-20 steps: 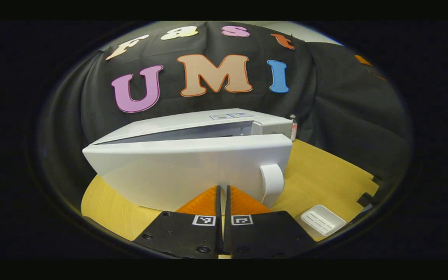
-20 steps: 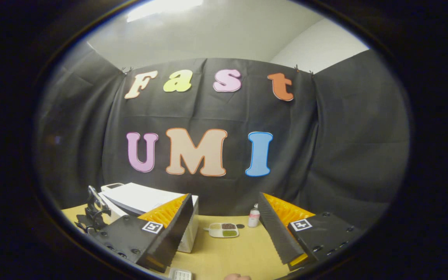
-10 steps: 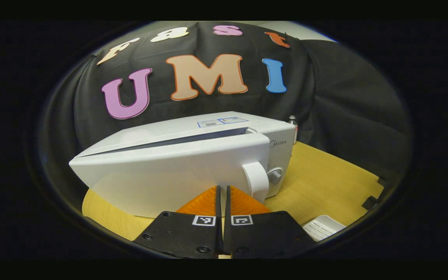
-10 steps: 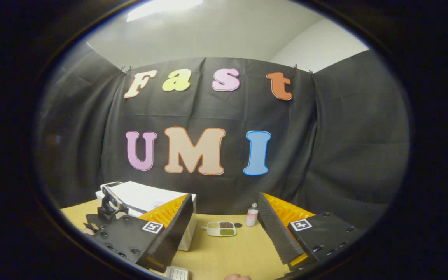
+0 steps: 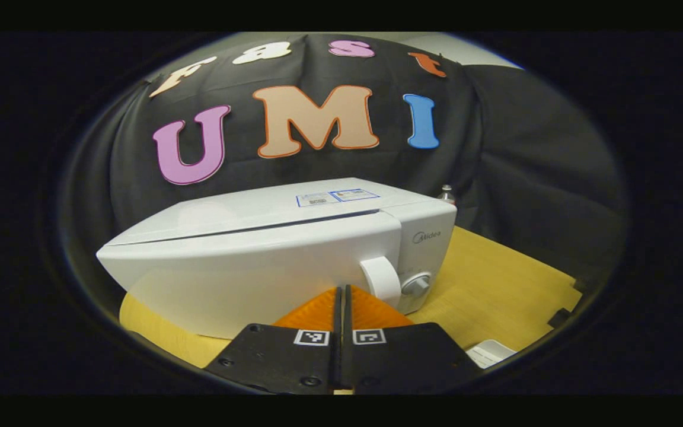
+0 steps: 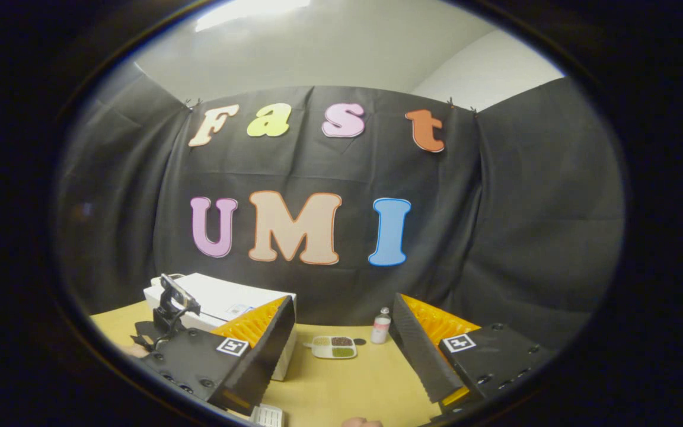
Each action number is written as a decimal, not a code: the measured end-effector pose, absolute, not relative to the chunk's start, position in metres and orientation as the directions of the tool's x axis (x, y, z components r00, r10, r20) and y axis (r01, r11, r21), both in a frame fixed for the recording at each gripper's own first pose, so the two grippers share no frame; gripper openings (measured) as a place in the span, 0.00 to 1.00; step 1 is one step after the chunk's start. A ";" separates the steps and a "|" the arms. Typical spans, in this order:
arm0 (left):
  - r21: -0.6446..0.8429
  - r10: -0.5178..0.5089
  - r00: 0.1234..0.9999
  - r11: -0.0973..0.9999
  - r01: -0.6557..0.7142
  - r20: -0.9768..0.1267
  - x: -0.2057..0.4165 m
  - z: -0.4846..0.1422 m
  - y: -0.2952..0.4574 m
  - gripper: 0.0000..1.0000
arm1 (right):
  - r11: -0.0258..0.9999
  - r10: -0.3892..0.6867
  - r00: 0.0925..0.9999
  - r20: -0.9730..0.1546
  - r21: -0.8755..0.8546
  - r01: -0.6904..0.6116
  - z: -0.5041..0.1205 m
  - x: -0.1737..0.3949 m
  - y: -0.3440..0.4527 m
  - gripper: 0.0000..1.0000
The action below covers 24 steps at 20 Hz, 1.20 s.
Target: Open the microwave oven with the left hand, put the food in, and close the microwave oven.
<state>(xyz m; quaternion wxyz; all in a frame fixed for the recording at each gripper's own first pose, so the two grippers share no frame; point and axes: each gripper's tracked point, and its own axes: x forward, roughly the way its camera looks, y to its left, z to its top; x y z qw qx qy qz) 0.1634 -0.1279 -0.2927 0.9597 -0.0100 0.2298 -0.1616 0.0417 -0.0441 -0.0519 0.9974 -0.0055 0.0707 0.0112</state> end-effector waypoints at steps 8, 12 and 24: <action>-0.135 -0.294 0.847 0.956 0.261 -0.443 0.168 -0.290 -0.130 0.01 | 0.998 0.062 0.988 -0.142 -0.006 -0.063 -0.055 0.044 -0.028 0.96; -0.066 -0.285 0.862 0.957 0.284 -0.420 0.165 -0.271 -0.124 0.01 | 0.997 0.078 0.987 -0.142 -0.018 -0.081 -0.057 0.040 -0.020 0.97; -0.062 -0.234 0.945 0.972 0.226 -0.227 0.083 -0.099 -0.066 0.02 | 0.993 0.118 0.988 -0.104 0.002 -0.118 -0.046 0.034 -0.004 0.96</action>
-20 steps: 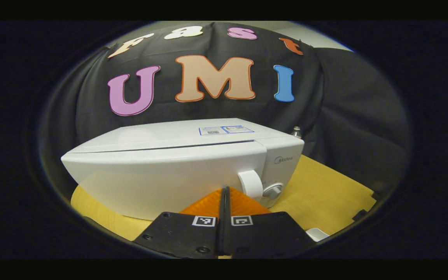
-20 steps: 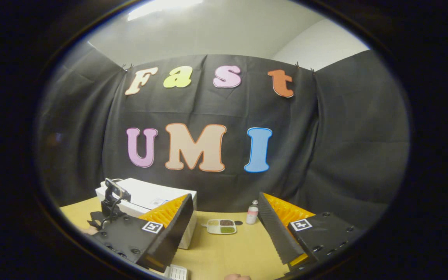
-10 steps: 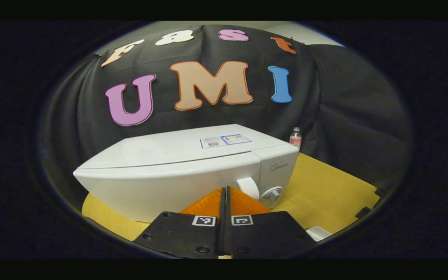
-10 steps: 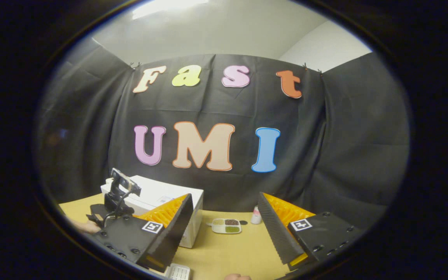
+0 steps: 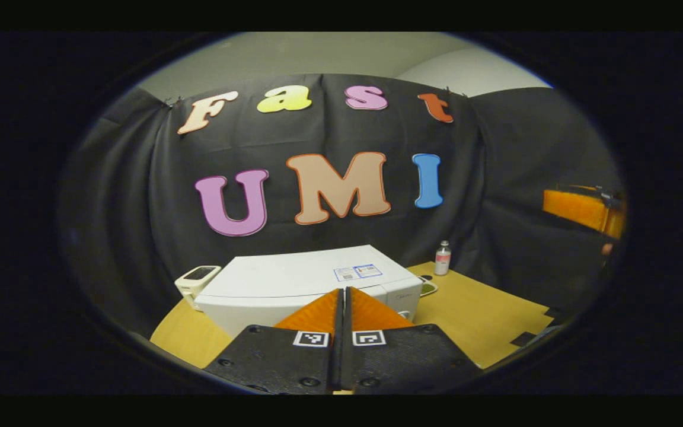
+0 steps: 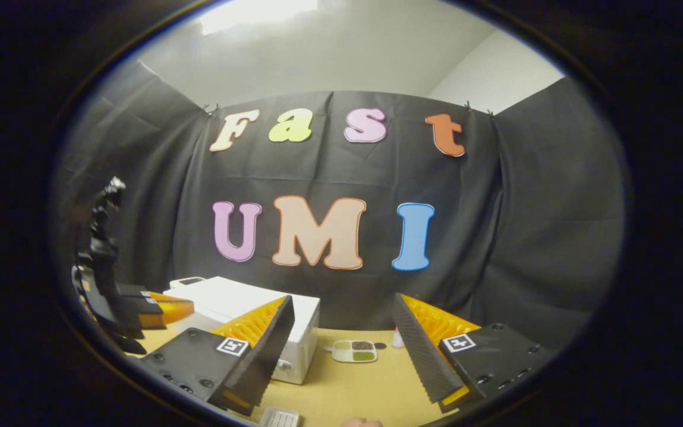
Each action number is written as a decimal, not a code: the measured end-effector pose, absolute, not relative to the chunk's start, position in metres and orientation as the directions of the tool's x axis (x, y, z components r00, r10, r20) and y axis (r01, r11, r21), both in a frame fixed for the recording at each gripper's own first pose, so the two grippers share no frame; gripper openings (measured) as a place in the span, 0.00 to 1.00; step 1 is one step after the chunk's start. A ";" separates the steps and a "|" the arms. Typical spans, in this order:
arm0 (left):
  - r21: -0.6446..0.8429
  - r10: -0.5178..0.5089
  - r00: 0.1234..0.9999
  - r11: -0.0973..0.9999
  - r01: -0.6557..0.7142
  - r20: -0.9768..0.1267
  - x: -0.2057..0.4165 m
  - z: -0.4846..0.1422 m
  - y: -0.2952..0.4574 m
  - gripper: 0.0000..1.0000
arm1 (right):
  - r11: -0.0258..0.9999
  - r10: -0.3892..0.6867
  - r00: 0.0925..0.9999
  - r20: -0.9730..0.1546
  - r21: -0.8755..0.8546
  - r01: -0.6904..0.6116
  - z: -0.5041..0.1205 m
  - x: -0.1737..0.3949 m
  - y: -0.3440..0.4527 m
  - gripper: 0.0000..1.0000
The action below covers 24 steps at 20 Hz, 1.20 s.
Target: Open the microwave oven with the left hand, put the food in, and close the microwave oven.
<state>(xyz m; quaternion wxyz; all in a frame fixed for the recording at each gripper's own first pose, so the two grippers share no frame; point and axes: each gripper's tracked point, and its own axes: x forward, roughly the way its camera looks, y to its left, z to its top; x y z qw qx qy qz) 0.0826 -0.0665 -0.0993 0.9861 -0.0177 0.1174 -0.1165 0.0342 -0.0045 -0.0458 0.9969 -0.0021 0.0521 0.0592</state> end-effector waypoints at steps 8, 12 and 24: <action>-0.036 -0.103 0.987 0.994 0.099 -0.121 0.035 -0.028 -0.017 0.04 | 0.991 0.134 0.985 -0.106 0.022 -0.132 -0.039 0.031 0.000 0.97; -0.014 -0.061 0.994 0.998 0.060 -0.092 0.031 -0.020 -0.008 0.94 | 0.987 0.156 0.983 -0.093 0.046 -0.152 -0.033 0.032 0.011 0.96; -0.001 -0.096 0.990 0.995 0.096 -0.099 0.031 -0.010 -0.016 1.00 | 0.990 0.140 0.987 -0.082 0.039 -0.138 -0.025 0.027 0.005 0.96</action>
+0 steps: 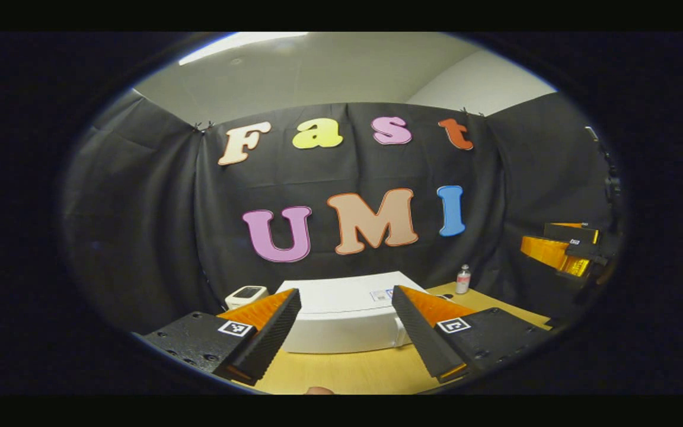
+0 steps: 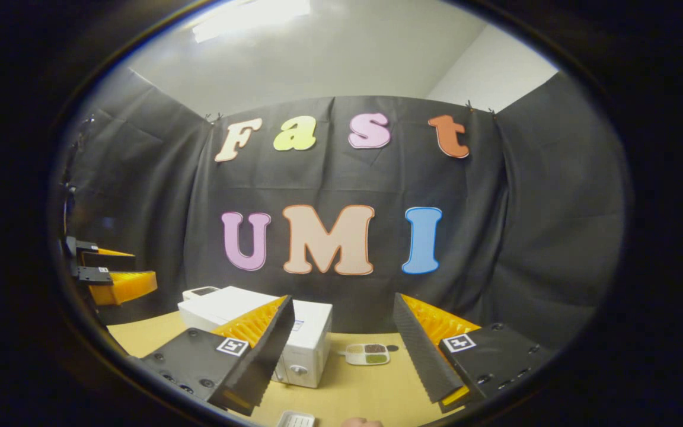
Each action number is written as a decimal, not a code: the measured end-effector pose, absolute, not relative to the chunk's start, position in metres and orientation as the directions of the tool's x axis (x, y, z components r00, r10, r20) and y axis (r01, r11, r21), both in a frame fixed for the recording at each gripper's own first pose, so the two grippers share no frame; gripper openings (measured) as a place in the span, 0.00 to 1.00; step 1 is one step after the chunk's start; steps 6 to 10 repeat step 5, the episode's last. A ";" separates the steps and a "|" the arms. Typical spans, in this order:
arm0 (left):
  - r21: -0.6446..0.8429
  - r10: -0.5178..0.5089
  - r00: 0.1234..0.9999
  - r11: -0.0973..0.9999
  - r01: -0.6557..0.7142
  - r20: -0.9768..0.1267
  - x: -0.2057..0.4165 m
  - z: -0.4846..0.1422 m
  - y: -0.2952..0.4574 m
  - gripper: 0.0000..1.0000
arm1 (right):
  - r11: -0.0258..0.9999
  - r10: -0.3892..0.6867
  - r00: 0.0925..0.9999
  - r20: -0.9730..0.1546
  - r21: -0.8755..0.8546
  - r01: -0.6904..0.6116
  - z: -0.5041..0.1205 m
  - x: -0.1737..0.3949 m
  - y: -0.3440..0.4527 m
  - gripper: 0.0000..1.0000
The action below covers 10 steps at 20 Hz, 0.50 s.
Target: Open the microwave oven with the left hand, put the food in, and close the microwave oven.
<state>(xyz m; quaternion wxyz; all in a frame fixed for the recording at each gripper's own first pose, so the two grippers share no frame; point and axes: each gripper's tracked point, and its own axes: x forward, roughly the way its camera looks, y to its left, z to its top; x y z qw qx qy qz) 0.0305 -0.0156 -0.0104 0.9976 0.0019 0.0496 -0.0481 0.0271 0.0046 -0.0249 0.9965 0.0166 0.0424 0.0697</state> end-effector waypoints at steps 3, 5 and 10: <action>0.000 -0.099 0.989 0.995 0.100 -0.106 0.034 -0.010 -0.016 0.97 | 0.991 0.133 0.987 -0.088 0.027 -0.132 -0.026 0.025 0.000 0.96; -0.004 -0.108 0.988 0.994 0.108 -0.108 0.035 -0.010 -0.018 0.97 | 0.993 0.120 0.989 -0.088 0.016 -0.119 -0.025 0.024 -0.005 0.96; -0.004 -0.108 0.988 0.994 0.108 -0.108 0.035 -0.010 -0.018 0.97 | 0.993 0.120 0.989 -0.088 0.016 -0.119 -0.025 0.024 -0.005 0.96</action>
